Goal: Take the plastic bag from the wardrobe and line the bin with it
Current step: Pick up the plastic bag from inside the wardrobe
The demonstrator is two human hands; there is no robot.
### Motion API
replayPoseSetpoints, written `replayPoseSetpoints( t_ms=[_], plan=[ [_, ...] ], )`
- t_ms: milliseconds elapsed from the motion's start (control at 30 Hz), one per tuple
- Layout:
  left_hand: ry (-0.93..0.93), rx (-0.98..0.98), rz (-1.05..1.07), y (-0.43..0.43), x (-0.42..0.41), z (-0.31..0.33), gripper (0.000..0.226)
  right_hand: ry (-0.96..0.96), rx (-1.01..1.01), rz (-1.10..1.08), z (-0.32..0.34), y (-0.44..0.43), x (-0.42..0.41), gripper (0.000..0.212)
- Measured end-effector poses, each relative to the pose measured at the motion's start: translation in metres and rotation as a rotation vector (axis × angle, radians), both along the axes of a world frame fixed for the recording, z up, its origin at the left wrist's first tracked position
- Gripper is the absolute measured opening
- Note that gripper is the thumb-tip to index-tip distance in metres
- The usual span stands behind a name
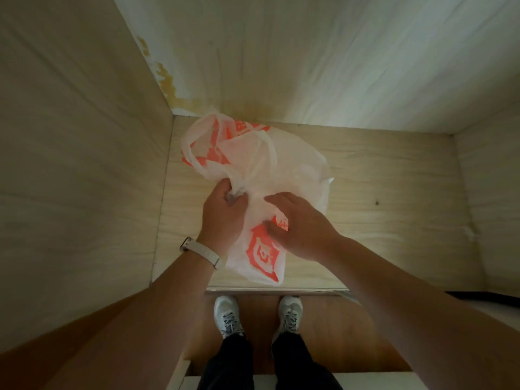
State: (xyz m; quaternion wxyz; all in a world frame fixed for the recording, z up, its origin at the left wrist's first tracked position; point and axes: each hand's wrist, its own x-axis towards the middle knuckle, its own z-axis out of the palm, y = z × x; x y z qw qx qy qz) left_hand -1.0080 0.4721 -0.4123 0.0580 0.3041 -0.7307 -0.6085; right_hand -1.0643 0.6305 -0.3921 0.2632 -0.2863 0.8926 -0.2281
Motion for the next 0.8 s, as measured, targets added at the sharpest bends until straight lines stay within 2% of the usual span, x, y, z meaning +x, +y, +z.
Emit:
replayPoseSetpoints(
  t_ms=[100,367,533,700,800],
  plan=[
    [0.032,-0.080,-0.002,-0.005,0.015,0.037,0.021,0.150,-0.016,0.017,0.039,0.009,0.007,0.053],
    [0.056,-0.342,0.001,-0.012,0.058,0.123,0.009,0.459,0.000,0.111,0.119,0.029,0.025,0.055],
    [0.010,-0.442,0.053,0.001,0.097,0.159,0.015,0.514,-0.026,0.245,0.146,0.037,0.034,0.057],
    [-0.102,-0.498,0.222,0.032,0.144,0.182,0.030,0.526,-0.075,0.378,0.164,0.044,0.047,0.056],
    [-0.142,-0.539,0.294,0.059,0.176,0.197,0.028,0.494,-0.138,0.414,0.173,0.050,0.061,0.055]
  ],
)
